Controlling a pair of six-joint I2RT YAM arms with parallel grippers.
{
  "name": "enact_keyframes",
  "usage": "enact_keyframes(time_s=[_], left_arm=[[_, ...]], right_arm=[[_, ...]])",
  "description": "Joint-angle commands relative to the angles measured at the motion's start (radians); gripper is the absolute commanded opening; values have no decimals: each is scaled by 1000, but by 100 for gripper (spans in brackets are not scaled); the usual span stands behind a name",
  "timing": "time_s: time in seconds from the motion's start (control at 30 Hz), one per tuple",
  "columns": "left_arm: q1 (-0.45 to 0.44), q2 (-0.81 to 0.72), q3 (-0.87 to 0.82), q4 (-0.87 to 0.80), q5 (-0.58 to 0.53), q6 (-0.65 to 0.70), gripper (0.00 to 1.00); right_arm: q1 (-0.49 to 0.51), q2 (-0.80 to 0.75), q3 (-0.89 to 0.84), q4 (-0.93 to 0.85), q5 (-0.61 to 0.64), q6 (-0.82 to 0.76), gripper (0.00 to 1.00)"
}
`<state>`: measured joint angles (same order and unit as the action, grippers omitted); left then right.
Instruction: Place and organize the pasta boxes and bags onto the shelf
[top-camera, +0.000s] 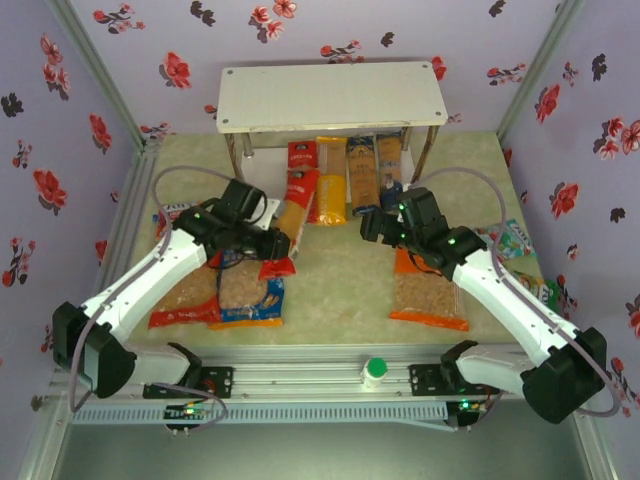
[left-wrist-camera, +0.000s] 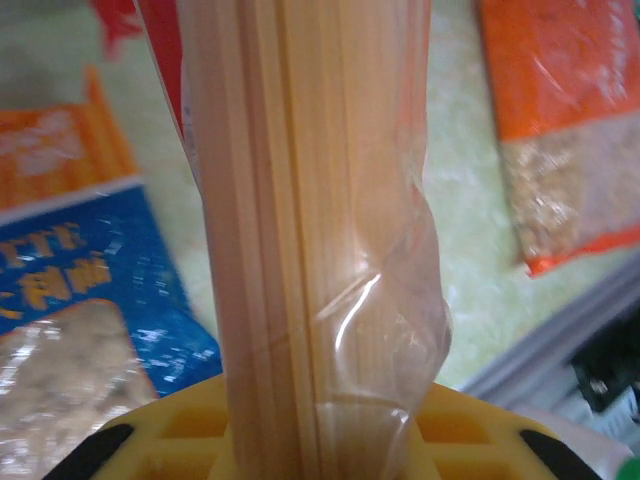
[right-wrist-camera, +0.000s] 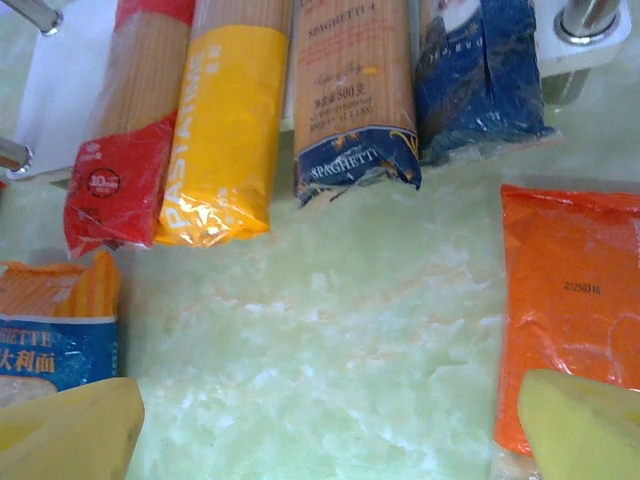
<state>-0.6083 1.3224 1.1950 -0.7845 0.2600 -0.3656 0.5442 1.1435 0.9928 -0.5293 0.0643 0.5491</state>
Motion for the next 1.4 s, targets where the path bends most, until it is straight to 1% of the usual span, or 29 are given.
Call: enact_keyframes(time_s=[0.0,0.17,0.4,0.7,0.83,0.97,1.2,1.37], left_arm=[[40,42,113,79,-53,55,0],[99,187,228,72,-145,110,0],[149,375,409,37,-232,154,0],[157,520,520,57,-305,118,0],[157,558,548,77,-333,102,0],[158,604,600,61,-365,100,0],[167,681,658,44,-376,81,0],[172,716,670,46,-391,73,0]], right_arm=[[8,2,41,-2,12,-18,97],[8,16,72,-17,6,-28,97],[7,16,90,-31,18,-42,97],[8,60,111,-22,4,-56,97],[8,77,119,-19,-1,-66,98],[6,89,125,-18,-1,-73,98],[5,100,125,-14,-6,-75,98],[3,100,122,-15,-4,-77,98]])
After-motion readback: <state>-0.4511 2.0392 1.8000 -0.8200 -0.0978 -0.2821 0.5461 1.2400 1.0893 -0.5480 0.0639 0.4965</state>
